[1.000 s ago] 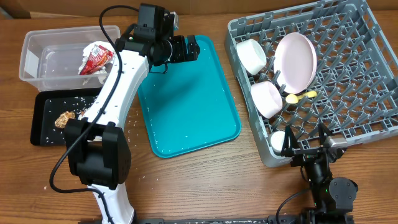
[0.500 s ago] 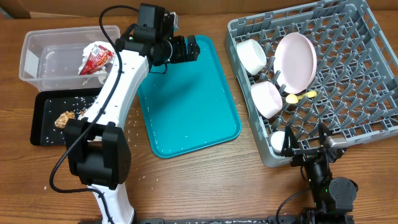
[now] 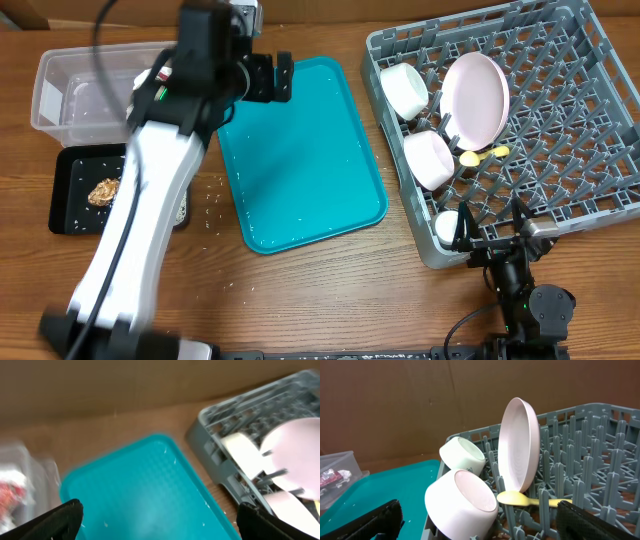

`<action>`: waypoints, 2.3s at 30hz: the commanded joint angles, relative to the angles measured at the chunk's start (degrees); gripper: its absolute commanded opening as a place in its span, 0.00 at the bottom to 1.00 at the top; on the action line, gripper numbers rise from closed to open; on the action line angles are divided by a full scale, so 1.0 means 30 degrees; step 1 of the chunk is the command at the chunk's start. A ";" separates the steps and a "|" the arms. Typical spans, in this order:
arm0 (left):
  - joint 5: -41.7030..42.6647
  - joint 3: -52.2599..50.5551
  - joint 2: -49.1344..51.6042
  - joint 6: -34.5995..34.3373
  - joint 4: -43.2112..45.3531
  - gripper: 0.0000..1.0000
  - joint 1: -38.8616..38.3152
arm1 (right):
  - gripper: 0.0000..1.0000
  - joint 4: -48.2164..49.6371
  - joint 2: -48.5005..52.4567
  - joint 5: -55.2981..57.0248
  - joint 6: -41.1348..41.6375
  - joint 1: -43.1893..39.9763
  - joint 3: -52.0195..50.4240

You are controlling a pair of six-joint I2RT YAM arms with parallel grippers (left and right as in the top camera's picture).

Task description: Sort waste into correct bins and load items into the dishwasher

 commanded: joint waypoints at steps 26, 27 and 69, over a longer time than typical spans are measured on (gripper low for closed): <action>-0.0372 -3.0359 -2.6046 0.3570 1.5263 1.00 0.3038 | 1.00 0.0109 -0.0189 -0.0022 -0.0022 -0.0073 -0.0197; -0.0437 -3.0724 -2.6425 0.3570 1.5242 1.00 0.3038 | 1.00 0.0109 -0.0189 -0.0022 -0.0022 -0.0073 -0.0197; -0.0386 -3.0971 -2.9951 0.3563 1.1985 1.00 0.3133 | 1.00 0.0117 -0.0189 -0.0022 -0.0022 -0.0073 -0.0197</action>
